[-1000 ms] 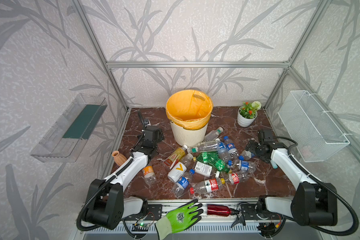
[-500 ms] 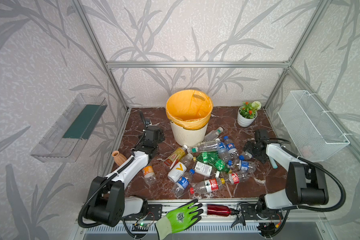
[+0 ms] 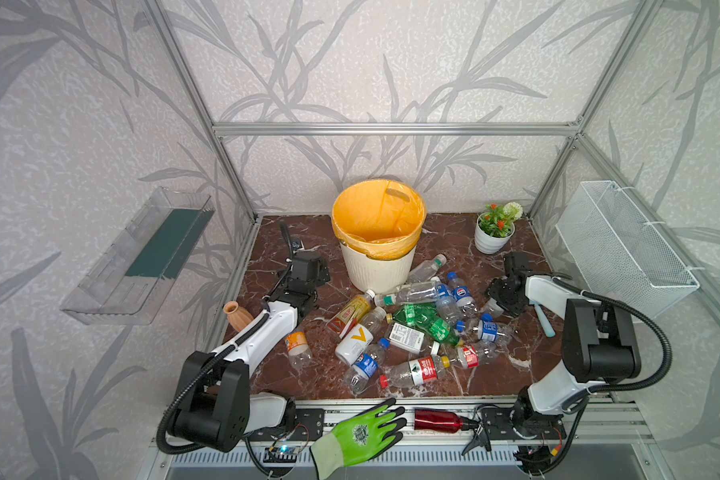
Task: Throw the plastic bottles in the bin
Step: 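Reach the right gripper down to a crushed clear bottle near the spatula, then close the right gripper on the crushed clear bottle and lift it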
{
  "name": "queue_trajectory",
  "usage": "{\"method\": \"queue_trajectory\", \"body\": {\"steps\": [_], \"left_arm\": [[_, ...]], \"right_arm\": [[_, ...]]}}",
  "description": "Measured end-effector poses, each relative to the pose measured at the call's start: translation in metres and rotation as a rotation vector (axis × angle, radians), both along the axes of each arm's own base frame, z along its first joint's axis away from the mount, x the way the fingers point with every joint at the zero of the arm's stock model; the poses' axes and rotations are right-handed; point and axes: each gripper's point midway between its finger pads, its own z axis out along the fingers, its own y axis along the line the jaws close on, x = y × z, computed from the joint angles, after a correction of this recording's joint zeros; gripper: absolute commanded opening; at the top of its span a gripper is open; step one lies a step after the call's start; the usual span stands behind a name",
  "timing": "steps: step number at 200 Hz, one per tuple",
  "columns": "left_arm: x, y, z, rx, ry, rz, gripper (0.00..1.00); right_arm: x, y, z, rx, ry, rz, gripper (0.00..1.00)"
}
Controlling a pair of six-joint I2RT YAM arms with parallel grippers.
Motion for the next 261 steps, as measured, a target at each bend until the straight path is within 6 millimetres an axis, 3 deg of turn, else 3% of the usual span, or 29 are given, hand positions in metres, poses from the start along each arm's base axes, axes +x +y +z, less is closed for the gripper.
{"method": "queue_trajectory", "body": {"steps": [26, 62, 79, 95, 112, 168, 204, 224, 261], "left_arm": [[0.0, 0.0, 0.001, -0.008, 0.0, 0.005, 0.93], [0.0, 0.0, 0.005, -0.034, -0.014, 0.021, 0.93], [0.001, 0.0, 0.009, -0.049, -0.027, 0.028, 0.93], [0.002, -0.001, 0.012, -0.06, -0.038, 0.032, 0.93], [0.003, -0.001, 0.014, -0.07, -0.042, 0.036, 0.94], [0.001, -0.001, 0.012, -0.081, -0.035, 0.042, 0.93], [0.0, -0.001, 0.011, -0.079, -0.03, 0.042, 0.93], [-0.001, 0.0, 0.01, -0.077, -0.025, 0.043, 0.94], [-0.002, 0.0, 0.01, -0.072, -0.02, 0.044, 0.94]], "right_arm": [[0.009, 0.0, 0.028, -0.009, -0.093, 0.01, 0.62], [0.023, 0.0, 0.092, -0.034, -0.312, 0.051, 0.6], [0.025, -0.002, 0.125, -0.069, -0.422, 0.069, 0.74], [0.025, -0.005, 0.136, -0.103, -0.441, 0.083, 0.84], [0.026, -0.006, 0.127, -0.118, -0.396, 0.102, 0.86], [0.014, -0.001, 0.046, -0.069, -0.147, 0.131, 0.86], [0.007, 0.004, 0.0, -0.029, -0.017, 0.146, 0.79], [0.004, 0.005, -0.01, -0.022, 0.01, 0.148, 0.7], [0.009, 0.005, -0.007, -0.022, -0.01, 0.148, 0.54]]}}
